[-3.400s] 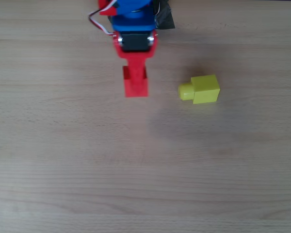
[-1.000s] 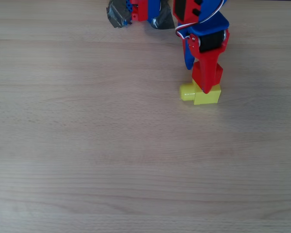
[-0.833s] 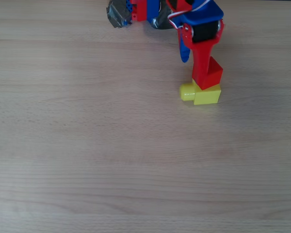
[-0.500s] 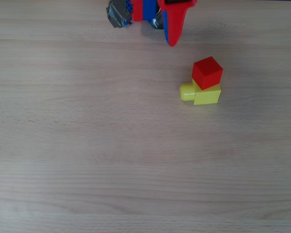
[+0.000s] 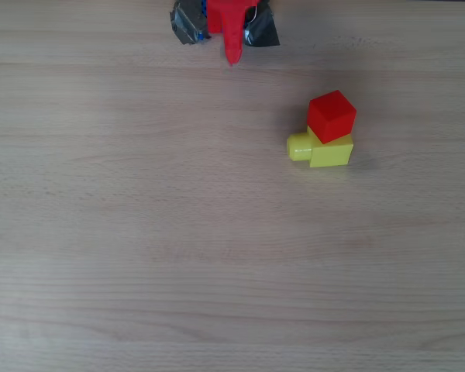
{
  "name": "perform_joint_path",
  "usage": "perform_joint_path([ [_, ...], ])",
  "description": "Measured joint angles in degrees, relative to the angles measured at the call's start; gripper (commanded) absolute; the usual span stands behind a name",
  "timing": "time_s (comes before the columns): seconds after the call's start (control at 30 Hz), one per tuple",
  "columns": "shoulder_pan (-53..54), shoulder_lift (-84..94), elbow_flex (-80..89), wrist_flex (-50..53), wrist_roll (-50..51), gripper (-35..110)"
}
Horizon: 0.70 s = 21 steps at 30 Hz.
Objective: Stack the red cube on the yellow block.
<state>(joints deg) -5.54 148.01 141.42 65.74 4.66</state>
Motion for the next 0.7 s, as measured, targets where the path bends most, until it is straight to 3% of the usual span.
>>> perform_joint_path([
  [0.27, 2.02, 17.67, 18.28, -8.53, 1.23, 0],
  [0.7, 3.96, 40.52, 31.03, -3.25, 0.79, 0],
])
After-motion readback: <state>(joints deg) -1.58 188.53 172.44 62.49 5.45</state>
